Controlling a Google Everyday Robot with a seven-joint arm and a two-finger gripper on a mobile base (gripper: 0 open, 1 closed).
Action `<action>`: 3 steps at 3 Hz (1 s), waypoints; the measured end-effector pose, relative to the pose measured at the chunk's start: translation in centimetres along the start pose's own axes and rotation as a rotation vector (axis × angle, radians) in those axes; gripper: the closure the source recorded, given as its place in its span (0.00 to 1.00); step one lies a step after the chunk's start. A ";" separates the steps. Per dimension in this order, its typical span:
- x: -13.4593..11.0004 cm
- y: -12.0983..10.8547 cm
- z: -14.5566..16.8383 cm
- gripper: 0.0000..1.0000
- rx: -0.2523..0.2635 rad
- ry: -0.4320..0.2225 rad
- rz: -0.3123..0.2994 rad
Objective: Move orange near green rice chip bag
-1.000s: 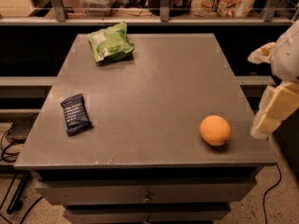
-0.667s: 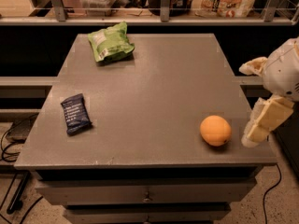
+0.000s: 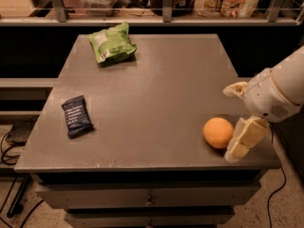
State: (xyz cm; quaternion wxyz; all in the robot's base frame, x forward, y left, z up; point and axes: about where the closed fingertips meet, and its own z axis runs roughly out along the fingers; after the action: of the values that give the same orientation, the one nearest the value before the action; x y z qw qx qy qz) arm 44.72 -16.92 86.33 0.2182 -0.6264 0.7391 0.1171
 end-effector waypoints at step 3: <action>-1.7 1.1 2.4 0.65 -0.067 -0.046 -0.034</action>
Offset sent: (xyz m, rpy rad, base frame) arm -0.0076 0.0343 -0.0080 0.0679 0.0144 0.0890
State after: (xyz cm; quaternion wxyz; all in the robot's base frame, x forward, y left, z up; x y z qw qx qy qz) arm 44.28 -14.13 84.91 0.2159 -0.6428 0.7191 0.1523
